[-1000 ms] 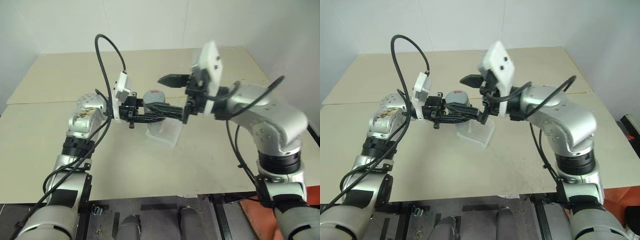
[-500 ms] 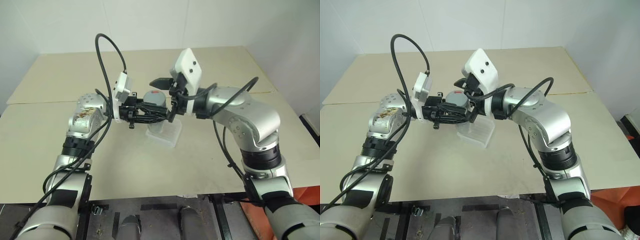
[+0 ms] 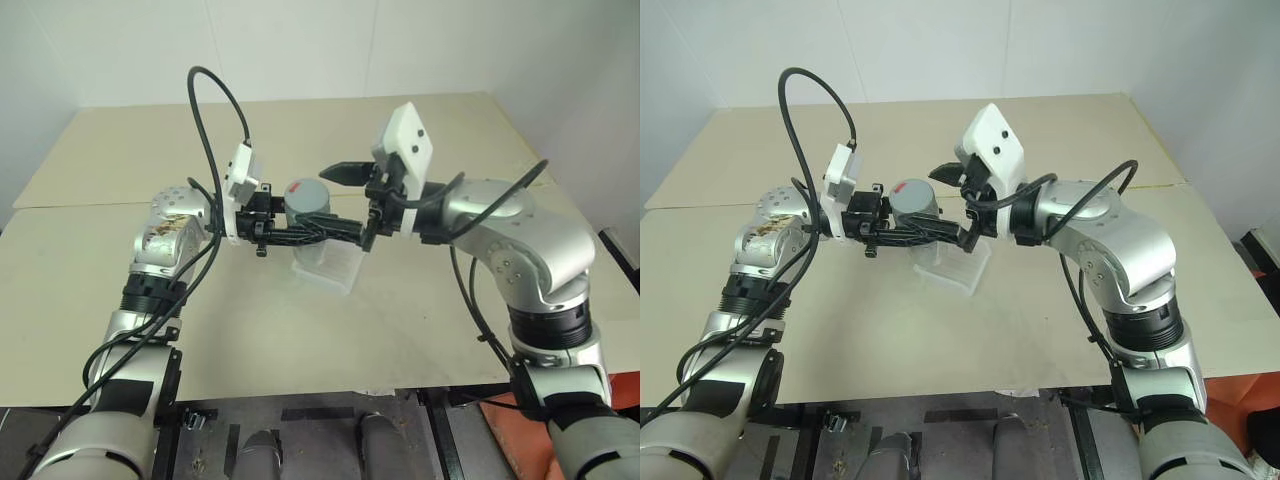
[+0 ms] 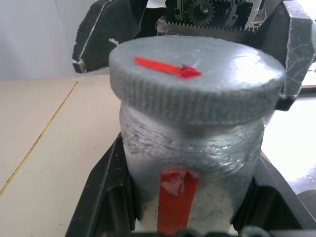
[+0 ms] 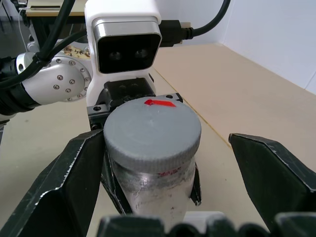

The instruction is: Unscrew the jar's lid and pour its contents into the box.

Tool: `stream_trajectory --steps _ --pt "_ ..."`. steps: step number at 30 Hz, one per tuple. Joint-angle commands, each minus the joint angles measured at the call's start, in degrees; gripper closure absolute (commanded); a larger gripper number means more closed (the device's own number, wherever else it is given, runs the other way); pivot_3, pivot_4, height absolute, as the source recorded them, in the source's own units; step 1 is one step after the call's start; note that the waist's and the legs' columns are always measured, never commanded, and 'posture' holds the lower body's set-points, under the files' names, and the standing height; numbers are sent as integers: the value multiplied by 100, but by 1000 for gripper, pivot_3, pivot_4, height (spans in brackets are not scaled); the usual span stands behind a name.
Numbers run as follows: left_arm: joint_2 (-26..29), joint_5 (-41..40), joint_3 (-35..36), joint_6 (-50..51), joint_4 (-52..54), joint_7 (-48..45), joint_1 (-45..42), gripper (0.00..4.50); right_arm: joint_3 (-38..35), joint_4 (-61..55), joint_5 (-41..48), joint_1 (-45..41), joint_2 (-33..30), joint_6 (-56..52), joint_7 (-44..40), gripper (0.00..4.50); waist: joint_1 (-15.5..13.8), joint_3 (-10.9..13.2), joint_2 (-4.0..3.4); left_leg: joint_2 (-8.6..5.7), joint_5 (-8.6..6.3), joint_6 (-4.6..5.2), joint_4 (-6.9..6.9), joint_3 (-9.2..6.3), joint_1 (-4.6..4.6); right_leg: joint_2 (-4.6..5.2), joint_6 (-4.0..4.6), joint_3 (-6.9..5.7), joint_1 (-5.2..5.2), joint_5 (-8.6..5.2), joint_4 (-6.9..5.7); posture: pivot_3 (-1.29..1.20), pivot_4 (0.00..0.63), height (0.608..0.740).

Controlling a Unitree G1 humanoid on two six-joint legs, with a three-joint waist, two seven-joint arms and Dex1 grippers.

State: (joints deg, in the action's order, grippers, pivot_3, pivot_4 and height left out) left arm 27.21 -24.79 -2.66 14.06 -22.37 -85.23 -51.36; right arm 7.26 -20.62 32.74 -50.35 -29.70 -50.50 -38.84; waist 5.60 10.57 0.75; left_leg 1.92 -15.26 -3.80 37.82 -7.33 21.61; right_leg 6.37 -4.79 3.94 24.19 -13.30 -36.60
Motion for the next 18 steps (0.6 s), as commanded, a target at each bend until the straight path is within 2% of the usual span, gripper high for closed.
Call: stream_trajectory --steps 1,11,18 --pt "56 -68 58 -66 115 -118 -79 2564 -432 -238 62 59 -174 40 29 19 -5 0 0 0 0 0 0 0 0 0 0 0 0 0 0 0 150 740" --pt "55 -47 76 -101 91 -141 -90 2564 -558 -701 424 537 -669 16 -348 19 -2 0 0 0 0 1 0 1 0 0 0 0 -1 0 3 0 150 740" --pt "57 -51 73 -89 117 -148 -76 2564 -592 -786 744 316 -444 -74 -201 19 -7 0 0 0 0 1 0 1 1 0 0 0 -2 0 3 0 150 740"
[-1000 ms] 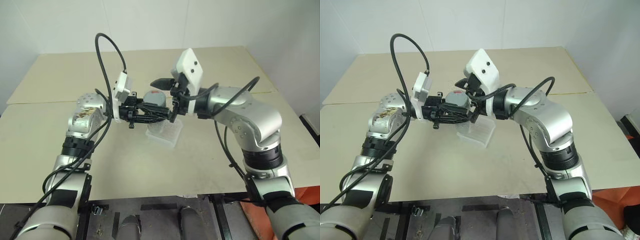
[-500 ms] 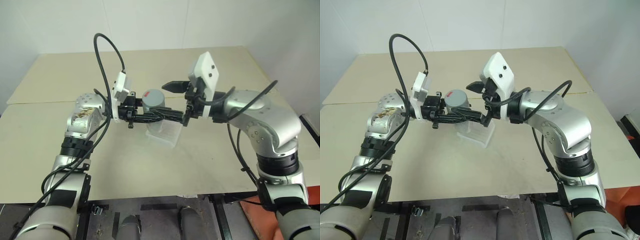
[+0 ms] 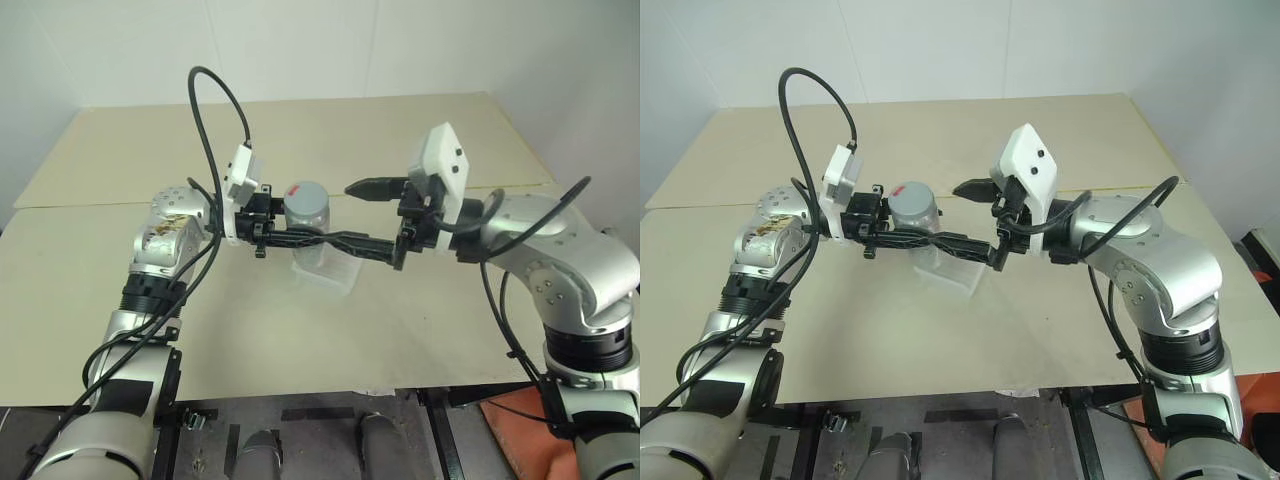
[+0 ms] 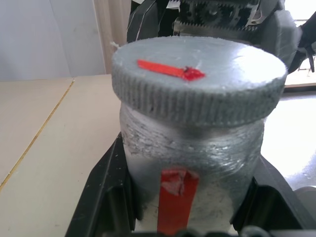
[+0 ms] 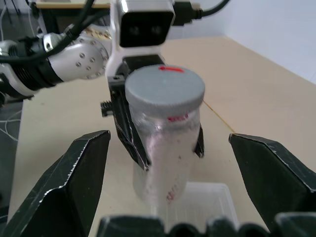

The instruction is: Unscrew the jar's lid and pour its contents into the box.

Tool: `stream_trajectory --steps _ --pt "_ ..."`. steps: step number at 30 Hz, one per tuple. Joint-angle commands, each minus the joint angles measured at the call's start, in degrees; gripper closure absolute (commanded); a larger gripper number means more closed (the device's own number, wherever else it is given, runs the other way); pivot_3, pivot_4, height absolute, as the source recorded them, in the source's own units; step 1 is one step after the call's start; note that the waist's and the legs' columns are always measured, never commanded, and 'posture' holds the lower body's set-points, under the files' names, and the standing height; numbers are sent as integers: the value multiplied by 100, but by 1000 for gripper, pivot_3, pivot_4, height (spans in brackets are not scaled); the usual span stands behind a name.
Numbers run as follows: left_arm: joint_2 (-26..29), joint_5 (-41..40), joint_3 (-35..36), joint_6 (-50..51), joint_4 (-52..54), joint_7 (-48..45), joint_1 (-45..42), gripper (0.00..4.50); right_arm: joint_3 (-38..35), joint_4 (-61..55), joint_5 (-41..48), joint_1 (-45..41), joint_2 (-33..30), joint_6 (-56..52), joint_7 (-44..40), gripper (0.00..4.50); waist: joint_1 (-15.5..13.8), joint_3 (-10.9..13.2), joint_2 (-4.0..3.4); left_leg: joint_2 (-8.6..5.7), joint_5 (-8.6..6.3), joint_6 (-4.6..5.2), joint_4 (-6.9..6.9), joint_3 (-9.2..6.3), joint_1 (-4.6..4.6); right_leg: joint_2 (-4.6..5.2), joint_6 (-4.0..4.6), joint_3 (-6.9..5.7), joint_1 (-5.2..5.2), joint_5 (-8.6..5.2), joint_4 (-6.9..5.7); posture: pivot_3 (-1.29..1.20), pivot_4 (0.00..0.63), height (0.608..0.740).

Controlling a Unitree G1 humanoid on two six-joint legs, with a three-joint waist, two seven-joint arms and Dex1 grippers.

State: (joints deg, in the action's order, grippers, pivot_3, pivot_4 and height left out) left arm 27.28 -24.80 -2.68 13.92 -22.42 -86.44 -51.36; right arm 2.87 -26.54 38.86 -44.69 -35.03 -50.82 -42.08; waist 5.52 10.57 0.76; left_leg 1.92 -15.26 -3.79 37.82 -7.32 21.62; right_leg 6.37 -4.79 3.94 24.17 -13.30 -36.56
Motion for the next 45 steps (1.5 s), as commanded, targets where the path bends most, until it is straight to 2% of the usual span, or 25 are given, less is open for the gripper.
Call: stream_trajectory --steps 1,16,25,28,31,32,37,45 --pt "46 -52 71 -69 138 -24 -69 2564 -119 -179 126 -299 141 -53 186 19 3 0 0 0 0 0 0 0 0 0 0 0 0 0 0 0 150 740" --pt "43 -56 56 -51 185 -40 -57 2564 563 329 -397 -895 740 -112 657 19 3 0 0 0 0 0 0 -1 -1 0 0 0 1 0 -2 0 150 740" --pt "81 -57 78 -39 247 -5 -6 2564 570 446 -476 -937 809 -85 564 19 5 0 0 0 0 0 0 -1 -1 0 0 0 2 0 -2 0 150 740" --pt "79 -59 80 -32 264 18 3 2564 571 469 -482 -945 812 -81 549 607 5 0 0 0 0 0 0 -1 -1 0 0 0 2 0 -2 0 150 740" --pt "85 -60 77 -31 274 27 13 2564 525 477 -455 -957 828 -79 544 1613 8 0 0 0 0 0 0 -1 -1 0 0 0 2 0 -2 0 150 740" --pt "88 -58 75 -36 269 25 15 2564 516 479 -454 -958 827 -78 538 1743 6 0 0 0 0 0 0 -1 -1 0 0 0 2 0 -2 0 150 740" --pt "85 -52 66 -41 255 19 14 2564 353 529 -362 -1016 848 -157 591 1743 7 0 0 0 0 0 0 -1 -1 0 0 0 2 0 -2 0 150 740" --pt "109 -21 74 -53 207 43 72 2564 -602 852 308 -1450 731 -635 795 1743 -1 1 -2 0 0 0 0 -1 0 0 0 0 3 0 -3 0 150 740"
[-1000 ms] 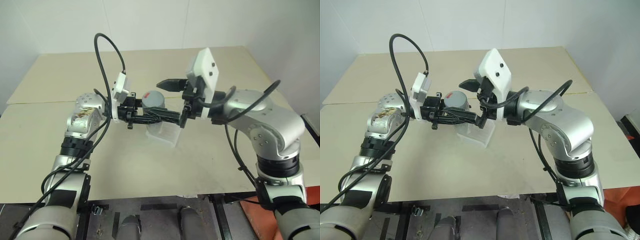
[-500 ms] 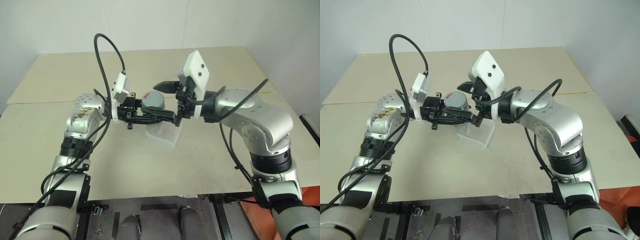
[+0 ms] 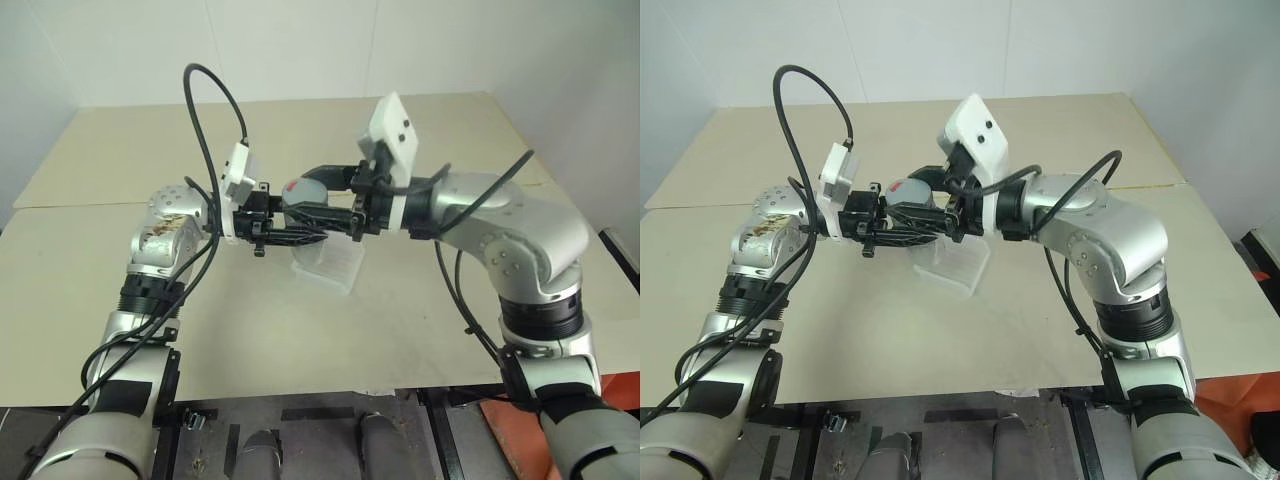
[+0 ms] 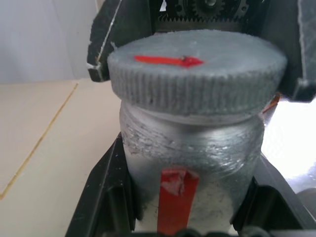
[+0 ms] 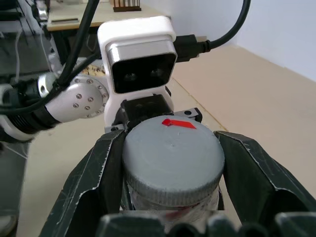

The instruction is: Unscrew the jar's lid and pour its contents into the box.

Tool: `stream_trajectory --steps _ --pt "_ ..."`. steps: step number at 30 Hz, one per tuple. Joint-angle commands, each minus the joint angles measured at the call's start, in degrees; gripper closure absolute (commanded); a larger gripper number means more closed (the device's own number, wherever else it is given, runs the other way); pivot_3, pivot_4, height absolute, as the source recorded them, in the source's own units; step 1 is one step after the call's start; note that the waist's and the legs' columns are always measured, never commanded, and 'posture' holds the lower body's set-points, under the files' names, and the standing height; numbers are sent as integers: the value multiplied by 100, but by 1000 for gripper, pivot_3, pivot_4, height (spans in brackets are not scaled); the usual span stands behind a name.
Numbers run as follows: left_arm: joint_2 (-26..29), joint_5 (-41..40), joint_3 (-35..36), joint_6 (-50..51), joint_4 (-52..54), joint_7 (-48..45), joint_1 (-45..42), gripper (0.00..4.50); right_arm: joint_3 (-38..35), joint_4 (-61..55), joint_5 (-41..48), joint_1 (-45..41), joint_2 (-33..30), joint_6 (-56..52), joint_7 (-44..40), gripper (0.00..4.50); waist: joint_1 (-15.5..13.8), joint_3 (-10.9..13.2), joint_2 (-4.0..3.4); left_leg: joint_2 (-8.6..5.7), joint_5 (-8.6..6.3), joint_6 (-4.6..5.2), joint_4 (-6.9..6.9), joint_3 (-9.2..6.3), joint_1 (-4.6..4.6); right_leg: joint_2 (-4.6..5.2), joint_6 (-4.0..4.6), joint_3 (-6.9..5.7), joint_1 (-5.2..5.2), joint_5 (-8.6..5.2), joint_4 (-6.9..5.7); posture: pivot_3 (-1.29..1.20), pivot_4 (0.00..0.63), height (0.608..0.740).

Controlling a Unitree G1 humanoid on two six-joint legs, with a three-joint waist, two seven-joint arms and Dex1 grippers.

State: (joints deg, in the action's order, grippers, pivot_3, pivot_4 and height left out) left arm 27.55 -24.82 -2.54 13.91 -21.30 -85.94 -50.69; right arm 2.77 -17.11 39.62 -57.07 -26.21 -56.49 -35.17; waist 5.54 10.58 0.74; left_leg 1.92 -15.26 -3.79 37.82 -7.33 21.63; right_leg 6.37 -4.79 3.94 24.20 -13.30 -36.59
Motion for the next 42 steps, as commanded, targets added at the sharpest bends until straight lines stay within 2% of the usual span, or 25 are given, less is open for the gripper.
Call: stream_trajectory --steps 1,5,10,13,18,19,20,22,23,27,31,33,34,36,38,39,42 --pt "93 -17 81 -49 85 19 6 2564 -675 -102 204 -170 -246 -64 111 1743 -18 0 0 0 0 0 -1 0 0 0 0 -1 0 0 1 0 150 740" --pt "160 -5 167 -47 55 169 30 2564 -916 -190 13 322 -700 42 144 1743 -19 0 0 0 0 0 -1 -1 0 1 0 -1 -3 0 4 0 150 740" --pt "327 35 387 -65 57 597 153 2564 -826 -493 -765 1897 -1274 460 406 1743 -31 -1 1 -2 -1 1 0 2 6 2 -1 -1 0 0 5 0 150 740" --pt "424 154 452 -158 40 911 213 2564 -567 -545 -1329 2881 -1331 765 682 1743 -20 0 1 -1 -1 2 1 3 5 2 -1 0 1 0 3 0 150 740" --pt "425 347 519 -308 79 1437 270 2564 -345 -497 -1811 3715 -1048 912 1068 1743 -2 0 1 -2 -1 2 0 7 -7 1 0 7 -2 0 -1 0 150 740" --pt "400 416 522 -370 74 1602 272 2564 -307 -502 -1858 3832 -972 892 1127 1024 -10 0 1 -1 -1 2 0 7 -9 0 0 7 -4 0 4 0 150 740" --pt "359 507 517 -445 63 1806 267 2564 -273 -525 -1894 3916 -933 851 1158 818 -15 0 1 -1 -1 2 0 6 -9 0 0 6 -5 0 11 0 150 740" --pt "255 714 493 -649 -20 2217 224 2564 -273 -625 -1906 4024 -941 799 1098 100 -35 0 1 -2 -1 2 0 6 -5 1 0 6 -7 0 40 0 150 740" --pt "202 850 471 -796 -86 2442 191 2564 -315 -692 -1868 4037 -969 762 1049 42 -44 0 1 -2 -1 1 1 6 -3 1 -1 6 -6 0 42 0 150 740" --pt "25 1969 93 -2157 -587 3533 11 2564 -708 -906 -1465 3818 -1247 364 730 42 -109 0 1 -3 0 1 1 5 -5 1 -1 6 -6 1 44 0 150 740" --pt "70 3623 -594 -4322 -1466 4974 -277 2564 -1383 -1285 -302 3283 -1362 -536 361 42 -182 0 2 -4 0 1 1 7 -4 2 -2 5 -9 3 52 0 150 740" --pt "253 4969 -1161 -5284 -1880 6335 -570 2564 -1523 -1445 271 2911 -1513 -1099 184 42 -201 0 2 -4 -1 1 0 7 -3 2 -2 5 -9 3 54 0 150 740" --pt "425 5967 -1634 -5624 -1998 7338 -829 2564 -1582 -1511 526 2754 -1585 -1297 105 42 -215 1 4 -5 -1 1 0 7 -2 2 -2 5 -10 3 54 0 150 740" --pt "593 7507 -2467 -5763 -2293 9107 -1366 2564 -1629 -1544 872 2495 -1695 -1587 39 42 -258 4 9 -7 -1 1 1 5 1 2 -4 4 -8 5 56 0 150 740" --pt "608 9045 -3514 -5261 -2649 11043 -2034 2564 -1568 -1529 1038 2306 -1814 -1721 -1 42 -326 4 9 -9 -1 1 2 5 5 2 -9 4 -9 9 62 0 150 740" --pt "568 9567 -3920 -5064 -2844 11701 -2298 2564 -1537 -1518 1085 2246 -1856 -1743 -9 42 -348 3 8 -10 -1 1 4 6 9 4 -12 4 -10 11 62 0 150 740" --pt "308 10346 -4706 -4815 -3347 12544 -2816 2564 -1489 -1453 1181 2083 -1898 -1737 -9 42 -429 3 7 -17 -1 1 4 7 24 10 -21 3 -6 15 57 0 150 740"
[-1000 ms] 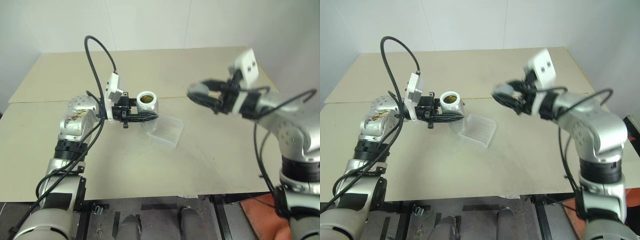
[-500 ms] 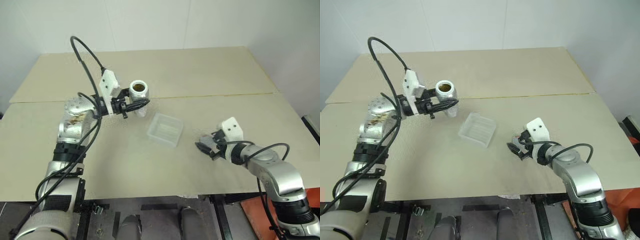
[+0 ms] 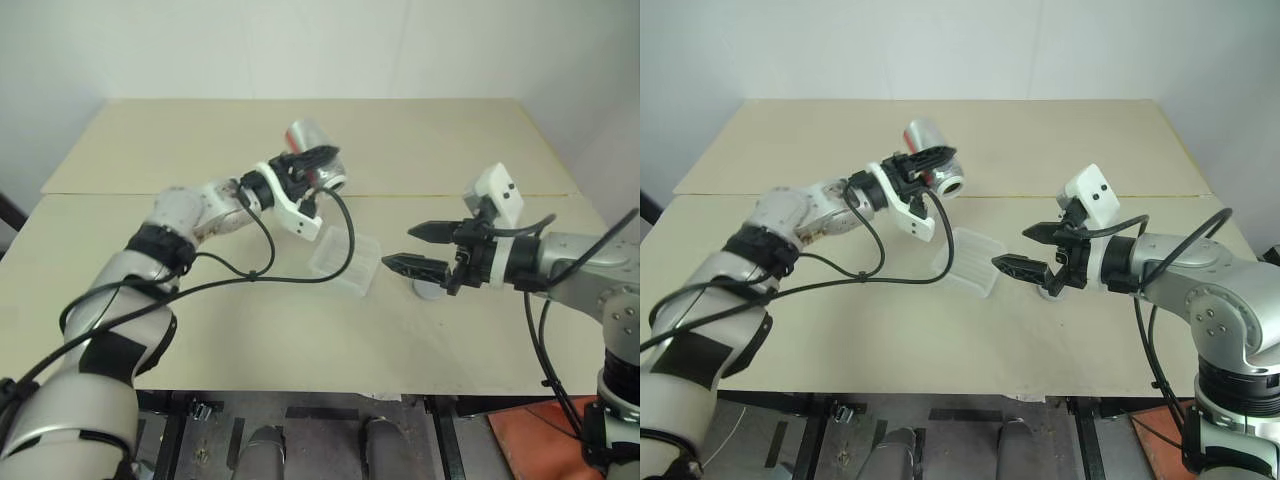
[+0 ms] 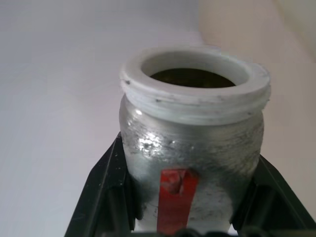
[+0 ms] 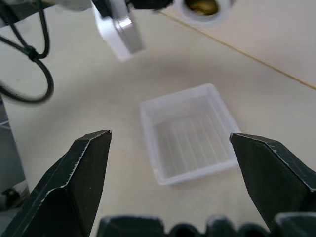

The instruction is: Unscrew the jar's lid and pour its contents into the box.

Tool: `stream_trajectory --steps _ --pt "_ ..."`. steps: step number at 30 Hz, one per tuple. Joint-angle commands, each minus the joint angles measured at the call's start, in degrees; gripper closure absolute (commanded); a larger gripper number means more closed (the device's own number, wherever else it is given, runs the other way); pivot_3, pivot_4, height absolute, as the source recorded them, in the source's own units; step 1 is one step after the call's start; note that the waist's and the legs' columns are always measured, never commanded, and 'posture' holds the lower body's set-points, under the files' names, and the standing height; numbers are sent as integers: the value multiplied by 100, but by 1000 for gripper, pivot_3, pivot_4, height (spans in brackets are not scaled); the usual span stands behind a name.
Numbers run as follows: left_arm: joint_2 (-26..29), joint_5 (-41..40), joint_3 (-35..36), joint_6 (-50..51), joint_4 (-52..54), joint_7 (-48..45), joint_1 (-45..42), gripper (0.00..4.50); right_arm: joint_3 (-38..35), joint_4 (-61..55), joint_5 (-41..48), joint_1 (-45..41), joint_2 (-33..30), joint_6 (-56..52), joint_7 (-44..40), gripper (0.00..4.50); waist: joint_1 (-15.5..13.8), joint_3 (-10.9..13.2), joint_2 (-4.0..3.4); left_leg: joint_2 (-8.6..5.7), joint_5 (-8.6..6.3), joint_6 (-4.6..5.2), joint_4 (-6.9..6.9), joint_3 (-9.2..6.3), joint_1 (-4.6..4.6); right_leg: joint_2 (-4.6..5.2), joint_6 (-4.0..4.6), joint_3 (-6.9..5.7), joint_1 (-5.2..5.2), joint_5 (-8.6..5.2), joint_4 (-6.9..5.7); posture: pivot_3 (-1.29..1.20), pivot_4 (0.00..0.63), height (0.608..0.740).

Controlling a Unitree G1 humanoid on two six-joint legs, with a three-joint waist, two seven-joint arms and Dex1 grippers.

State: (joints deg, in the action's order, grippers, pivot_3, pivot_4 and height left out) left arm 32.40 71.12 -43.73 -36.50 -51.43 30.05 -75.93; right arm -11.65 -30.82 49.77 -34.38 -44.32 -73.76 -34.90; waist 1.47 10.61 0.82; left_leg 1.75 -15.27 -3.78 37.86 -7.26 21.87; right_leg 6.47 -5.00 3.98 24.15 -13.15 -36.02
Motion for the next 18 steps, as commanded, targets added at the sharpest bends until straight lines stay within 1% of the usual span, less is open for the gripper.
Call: stream_trajectory --steps 1,3,4,8,13,18 --pt "-290 990 -843 285 -446 1101 -441 2564 -43 -72 186 -230 -79 14 -19 42 -38 0 -1 -1 0 0 0 2 1 1 0 0 2 0 -3 0 150 740" --pt "-461 1266 -1182 362 -620 1363 -622 2564 -50 -78 232 -274 -46 35 43 42 -54 0 0 0 0 -1 0 1 11 0 0 -1 9 0 -7 0 150 740" --pt "-531 1351 -1305 404 -704 1347 -677 2564 -61 -94 243 -277 -27 37 90 42 -56 0 0 0 1 -1 0 2 15 1 0 -1 13 0 -7 0 150 740" --pt "-732 1481 -1588 587 -996 1430 -769 2564 -165 -194 316 -237 44 18 274 42 -44 0 0 1 2 -4 -1 2 24 1 0 -2 23 0 -9 0 150 740" --pt "-857 1401 -1685 659 -1208 1513 -878 2564 -351 -367 576 -148 65 19 502 42 -58 0 1 1 2 -3 -1 2 23 1 0 -2 22 0 -9 0 150 740" --pt "-823 1274 -1673 554 -1247 1535 -862 2564 -340 -468 726 -20 43 79 694 42 -61 0 1 0 2 -4 -1 2 24 2 0 -2 21 0 -10 0 150 740"
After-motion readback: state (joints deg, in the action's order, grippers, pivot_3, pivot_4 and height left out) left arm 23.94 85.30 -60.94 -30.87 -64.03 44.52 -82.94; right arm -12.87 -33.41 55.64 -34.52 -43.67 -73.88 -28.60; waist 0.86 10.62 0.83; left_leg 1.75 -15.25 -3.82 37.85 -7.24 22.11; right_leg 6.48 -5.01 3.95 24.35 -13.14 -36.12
